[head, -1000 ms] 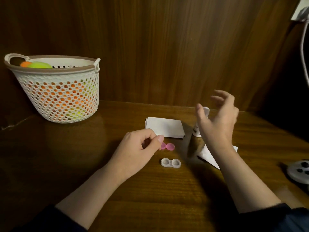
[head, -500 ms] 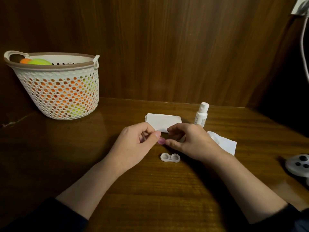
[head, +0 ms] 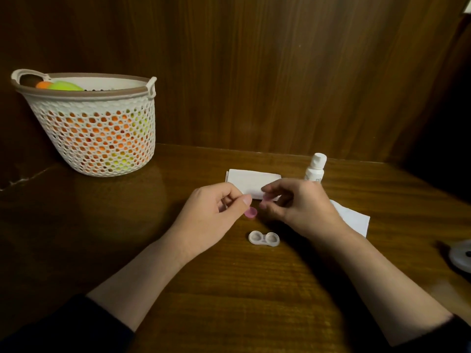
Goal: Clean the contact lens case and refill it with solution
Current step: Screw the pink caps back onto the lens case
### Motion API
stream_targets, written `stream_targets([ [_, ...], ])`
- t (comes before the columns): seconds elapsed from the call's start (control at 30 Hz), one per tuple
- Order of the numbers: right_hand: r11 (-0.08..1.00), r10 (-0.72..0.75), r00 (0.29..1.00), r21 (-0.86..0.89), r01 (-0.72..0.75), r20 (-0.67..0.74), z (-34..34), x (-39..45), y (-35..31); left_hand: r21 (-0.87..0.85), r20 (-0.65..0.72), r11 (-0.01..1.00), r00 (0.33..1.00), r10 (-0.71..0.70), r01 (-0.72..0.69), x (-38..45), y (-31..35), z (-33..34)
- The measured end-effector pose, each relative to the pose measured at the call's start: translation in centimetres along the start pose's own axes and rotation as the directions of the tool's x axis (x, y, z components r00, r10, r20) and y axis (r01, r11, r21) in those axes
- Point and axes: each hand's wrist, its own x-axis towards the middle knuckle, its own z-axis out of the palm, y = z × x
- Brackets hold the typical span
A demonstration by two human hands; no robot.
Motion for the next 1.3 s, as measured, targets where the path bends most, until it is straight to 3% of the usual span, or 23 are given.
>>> stream_targets([
  [0.1,0.961,-0.023,0.991,0.269,0.058,-0.132,-1.0,-0.4,-1.1,-0.118,-0.014,0.990,0.996,-0.083,0.081,0.4,-0.1,-0.1],
  [0.27,0.829,-0.121,0.981,0.528,0.184,-0.153,-1.0,-1.5,-3.7,-0.407,0.123,0.885,0.973,-0.193,0.227,0.5,0.0,-0.3],
  [0.53,0.882,-0.223,0.969,0.400,0.248,-0.109,-0.9,-2.1,-4.3,-0.487,0.227,0.844,0.966,-0.126,0.224,0.3,0.0,-0.9],
  [0.7,0.910,-0.265,0.961,0.307,0.278,-0.084,-2.0,-2.4,-5.1,-0.494,0.204,0.844,0.972,-0.118,0.207,0.1,0.8,-1.0],
  [0.83,0.929,-0.241,0.970,0.290,0.230,0.003,-3.4,-3.0,-4.5,-0.407,0.203,0.895,0.973,-0.107,0.184,0.0,1.8,-0.2],
  [0.93,0.950,-0.167,0.984,0.279,0.142,0.065,-3.7,-4.0,-3.3,-0.140,0.118,0.987,0.991,-0.058,0.074,-0.3,1.6,0.7],
  [1.03,0.975,-0.067,0.975,0.222,0.019,0.214,-4.1,-4.2,-2.2,0.081,0.046,0.997,0.999,0.016,-0.020,-0.7,1.1,0.9],
  [1.13,0.986,-0.059,0.952,0.167,0.008,0.300,-4.3,-3.9,-1.5,0.194,0.123,0.979,0.991,0.047,-0.070,-0.9,0.6,0.9],
  [1.3,0.988,-0.053,0.947,0.152,0.005,0.315,-4.0,-3.7,-0.8,0.247,0.188,0.963,0.980,0.057,-0.104,-0.9,0.7,0.9],
])
